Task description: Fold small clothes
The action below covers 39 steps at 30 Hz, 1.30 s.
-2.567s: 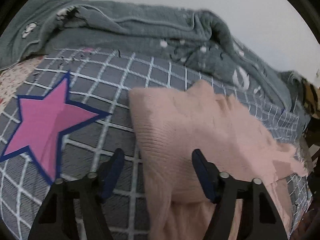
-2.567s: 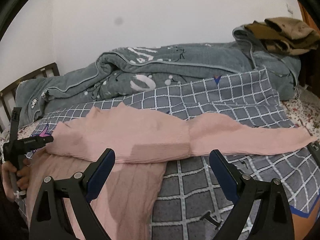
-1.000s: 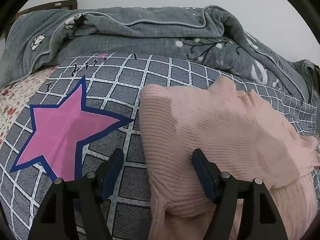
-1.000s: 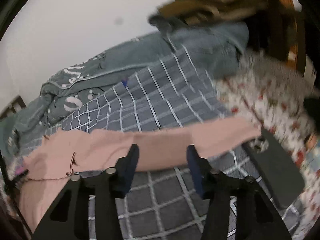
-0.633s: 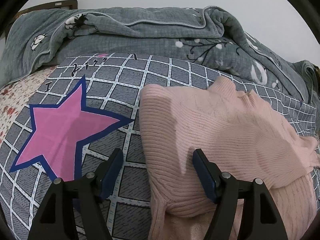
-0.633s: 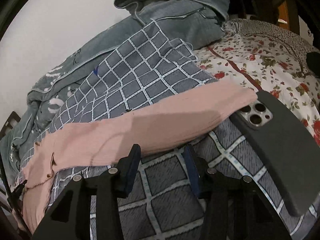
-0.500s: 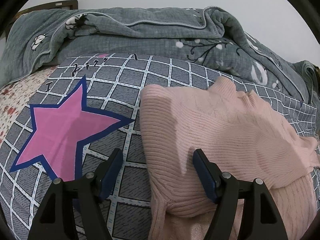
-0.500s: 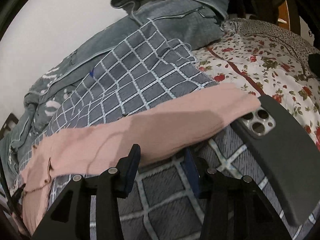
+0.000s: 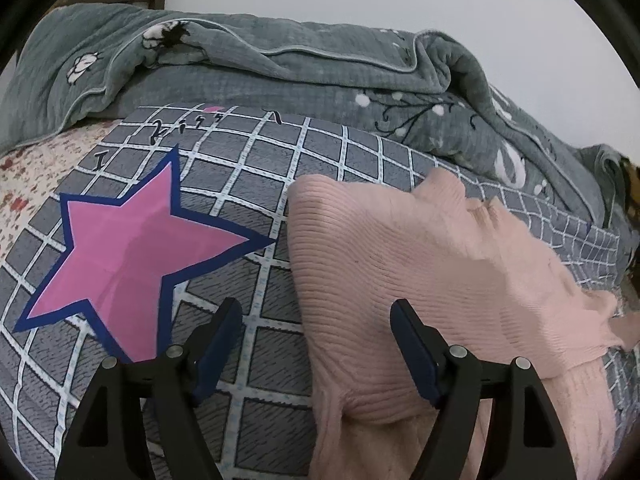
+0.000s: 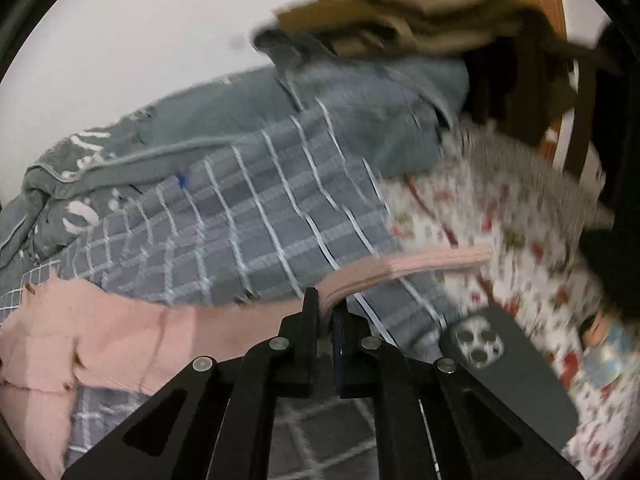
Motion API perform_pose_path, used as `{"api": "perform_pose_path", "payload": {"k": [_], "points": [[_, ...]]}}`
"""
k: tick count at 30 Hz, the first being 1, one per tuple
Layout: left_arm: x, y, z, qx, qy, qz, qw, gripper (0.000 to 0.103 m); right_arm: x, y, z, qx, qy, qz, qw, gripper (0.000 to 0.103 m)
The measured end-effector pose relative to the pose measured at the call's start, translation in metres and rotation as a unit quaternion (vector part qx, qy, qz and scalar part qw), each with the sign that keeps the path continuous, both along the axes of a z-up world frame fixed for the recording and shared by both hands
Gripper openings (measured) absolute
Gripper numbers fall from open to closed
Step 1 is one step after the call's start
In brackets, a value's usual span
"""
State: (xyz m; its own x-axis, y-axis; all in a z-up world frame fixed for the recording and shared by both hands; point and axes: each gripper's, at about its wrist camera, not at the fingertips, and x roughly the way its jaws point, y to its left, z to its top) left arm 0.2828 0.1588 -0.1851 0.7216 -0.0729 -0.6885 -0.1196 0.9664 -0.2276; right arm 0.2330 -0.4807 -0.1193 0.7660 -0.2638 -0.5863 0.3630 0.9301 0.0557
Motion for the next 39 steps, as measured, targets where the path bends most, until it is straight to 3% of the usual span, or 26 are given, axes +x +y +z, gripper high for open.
{"api": "perform_pose_path", "payload": {"k": [6,12,17,21,22,23,24,28,31,34,39], "points": [[-0.014,0.033,0.011,0.003,0.001,0.040,0.9992,0.078,0.012,0.092,0.058,-0.055,-0.049,0.047,0.996,0.006],[-0.030,0.069,0.019,0.026,0.010,0.073,0.9969,0.078,0.020,0.215,0.087,-0.072,-0.076,0.125,0.987,0.006],[-0.043,0.077,0.023,0.038,0.005,0.071,0.9967,0.078,0.029,0.343,0.085,-0.061,-0.077,0.223,0.970,0.006],[-0.048,0.086,0.019,0.020,0.007,0.068,0.9974,0.078,0.031,0.441,0.049,-0.051,-0.061,0.300,0.951,0.006],[-0.048,0.087,0.016,0.005,0.011,0.062,0.9980,0.078,0.033,0.464,0.031,-0.038,-0.042,0.322,0.945,0.016],[-0.048,0.088,0.014,-0.008,0.016,0.053,0.9985,0.078,0.033,0.475,0.019,-0.032,-0.028,0.334,0.942,0.035],[-0.049,0.089,0.012,-0.017,0.018,0.043,0.9988,0.078,0.032,0.485,0.008,-0.032,-0.017,0.340,0.940,0.043],[-0.054,0.086,0.013,-0.005,0.002,0.032,0.9995,0.078,0.013,0.491,-0.004,-0.040,-0.026,0.352,0.935,0.051],[-0.056,0.085,0.016,-0.035,-0.011,0.022,0.9991,0.078,-0.002,0.463,0.006,-0.064,-0.045,0.341,0.937,0.056],[-0.054,0.075,0.022,-0.068,-0.028,-0.001,0.9973,0.078,-0.008,0.414,0.015,-0.069,-0.050,0.311,0.946,0.058],[-0.045,0.037,0.030,-0.049,-0.045,-0.040,0.9970,0.077,-0.008,0.328,0.007,-0.076,-0.027,0.255,0.964,0.059]]}}
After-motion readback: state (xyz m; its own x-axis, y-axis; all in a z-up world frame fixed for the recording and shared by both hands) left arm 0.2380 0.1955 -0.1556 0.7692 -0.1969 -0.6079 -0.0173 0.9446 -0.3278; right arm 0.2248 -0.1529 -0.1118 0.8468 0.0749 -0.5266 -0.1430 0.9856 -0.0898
